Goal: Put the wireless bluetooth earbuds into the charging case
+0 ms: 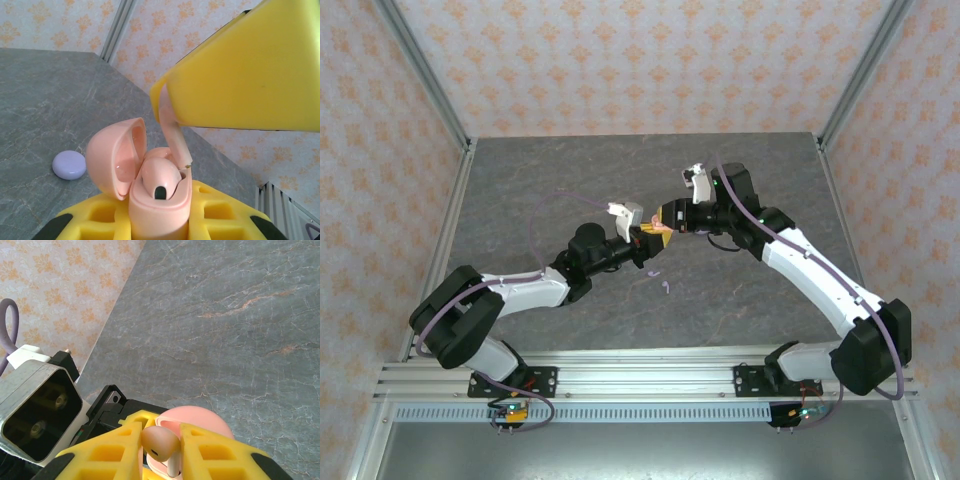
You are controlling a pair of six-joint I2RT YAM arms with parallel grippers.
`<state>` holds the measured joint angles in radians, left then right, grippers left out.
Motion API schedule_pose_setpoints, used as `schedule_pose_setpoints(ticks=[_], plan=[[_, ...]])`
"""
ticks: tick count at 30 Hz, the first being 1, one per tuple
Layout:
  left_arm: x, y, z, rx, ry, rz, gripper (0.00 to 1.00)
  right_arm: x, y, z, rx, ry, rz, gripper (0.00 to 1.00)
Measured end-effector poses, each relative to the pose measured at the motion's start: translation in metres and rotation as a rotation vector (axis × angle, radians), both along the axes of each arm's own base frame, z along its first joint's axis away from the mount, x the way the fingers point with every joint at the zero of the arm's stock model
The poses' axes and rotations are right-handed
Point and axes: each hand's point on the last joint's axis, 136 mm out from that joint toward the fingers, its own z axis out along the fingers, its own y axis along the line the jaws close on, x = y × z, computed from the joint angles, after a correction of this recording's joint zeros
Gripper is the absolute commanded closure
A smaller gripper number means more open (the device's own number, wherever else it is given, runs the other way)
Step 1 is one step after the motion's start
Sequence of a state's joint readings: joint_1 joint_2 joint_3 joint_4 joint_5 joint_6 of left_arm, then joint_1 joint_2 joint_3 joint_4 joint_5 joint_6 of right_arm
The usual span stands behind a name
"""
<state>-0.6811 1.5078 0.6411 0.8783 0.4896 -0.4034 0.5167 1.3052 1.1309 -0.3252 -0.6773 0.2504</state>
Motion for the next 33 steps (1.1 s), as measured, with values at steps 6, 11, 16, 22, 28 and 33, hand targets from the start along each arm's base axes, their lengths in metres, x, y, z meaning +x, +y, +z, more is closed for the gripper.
schedule_pose_setpoints(ticks=[6,11,16,22,28,33], plan=[[-0.001,0.0,0.003,-0.005,-0.006,0.0,0.97,0.001,-0.001,-0.001,-0.005,-0.001,-0.007,0.76],[0.0,0.0,0.004,-0.004,-0.005,-0.001,0.97,0.002,-0.002,-0.001,-0.011,-0.003,-0.017,0.76],[0.0,0.0,0.005,-0.004,-0.003,-0.001,0.97,0.003,-0.002,-0.002,-0.014,-0.006,-0.017,0.77],[0.001,-0.001,0.005,-0.003,0.003,0.0,0.97,0.003,-0.003,-0.001,-0.016,-0.011,-0.015,0.76],[0.001,-0.001,0.004,-0.007,0.016,0.001,0.97,0.002,-0.005,-0.009,-0.031,0.0,-0.022,0.77],[0.001,-0.001,0.003,-0.002,0.025,0.001,0.97,0.002,-0.006,-0.011,-0.039,-0.001,-0.03,0.76]])
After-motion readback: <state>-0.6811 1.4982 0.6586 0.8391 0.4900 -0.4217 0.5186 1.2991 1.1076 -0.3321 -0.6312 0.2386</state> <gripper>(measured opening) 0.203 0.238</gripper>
